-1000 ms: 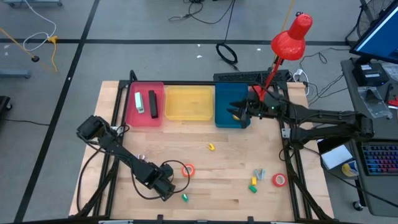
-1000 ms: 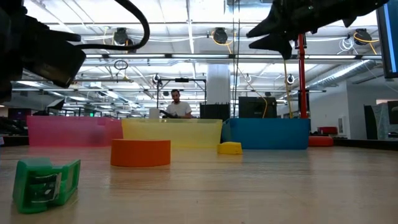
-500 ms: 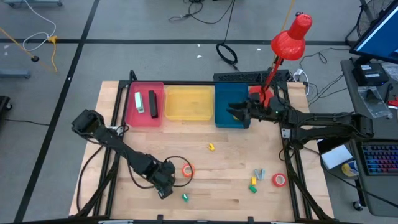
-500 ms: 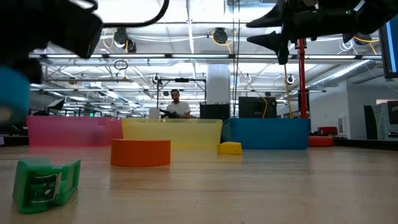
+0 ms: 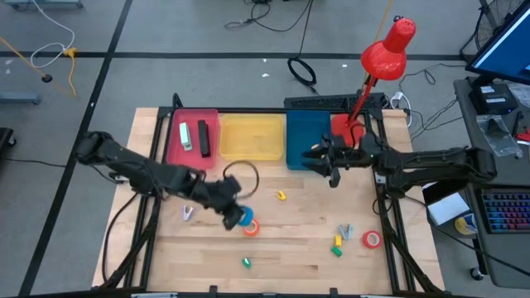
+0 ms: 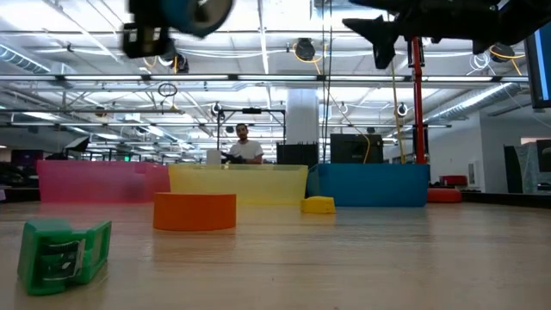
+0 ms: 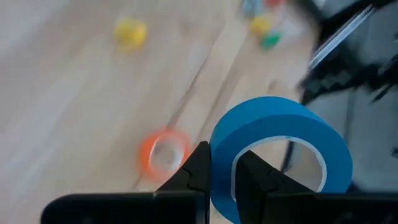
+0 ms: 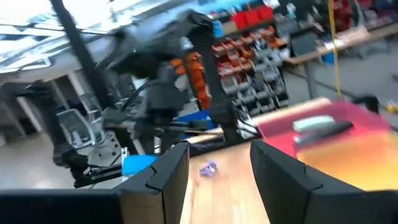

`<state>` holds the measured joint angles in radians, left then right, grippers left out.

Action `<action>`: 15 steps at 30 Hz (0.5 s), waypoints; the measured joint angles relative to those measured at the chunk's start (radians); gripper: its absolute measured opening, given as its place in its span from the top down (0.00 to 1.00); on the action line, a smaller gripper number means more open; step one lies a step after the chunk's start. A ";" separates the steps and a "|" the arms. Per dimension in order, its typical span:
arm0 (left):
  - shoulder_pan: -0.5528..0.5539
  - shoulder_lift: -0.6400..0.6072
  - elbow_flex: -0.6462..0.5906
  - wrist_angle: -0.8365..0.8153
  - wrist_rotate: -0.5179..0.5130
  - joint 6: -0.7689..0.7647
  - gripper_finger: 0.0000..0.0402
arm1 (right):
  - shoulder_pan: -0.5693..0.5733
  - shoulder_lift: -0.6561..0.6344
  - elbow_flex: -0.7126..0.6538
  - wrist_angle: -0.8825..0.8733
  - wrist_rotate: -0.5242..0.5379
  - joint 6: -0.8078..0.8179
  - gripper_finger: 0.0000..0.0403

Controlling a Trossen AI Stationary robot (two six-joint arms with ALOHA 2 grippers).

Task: Pick and place Stapler, Stapler remover, tape
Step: Put the blue tape into the blue bin

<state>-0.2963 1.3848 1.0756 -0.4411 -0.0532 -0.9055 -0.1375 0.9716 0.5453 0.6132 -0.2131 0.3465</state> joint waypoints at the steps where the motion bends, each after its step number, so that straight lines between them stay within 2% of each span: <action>1: 0.021 -0.006 0.000 0.028 0.002 0.021 0.91 | 0.012 0.007 0.000 0.025 -0.001 -0.019 0.60; 6: 0.126 -0.005 0.000 0.189 0.036 0.137 0.91 | 0.060 0.041 0.000 0.105 0.000 -0.150 0.60; 10: 0.216 0.005 0.000 0.340 0.137 0.219 0.91 | 0.086 0.065 0.000 0.129 0.008 -0.265 0.60; 15: 0.328 0.003 0.000 0.494 0.274 0.230 0.91 | 0.113 0.075 0.000 0.141 0.135 -0.394 0.60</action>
<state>0.0313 1.3883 1.0752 0.0527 0.2210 -0.6750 -0.0247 1.0466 0.5453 0.7538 -0.0777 -0.0475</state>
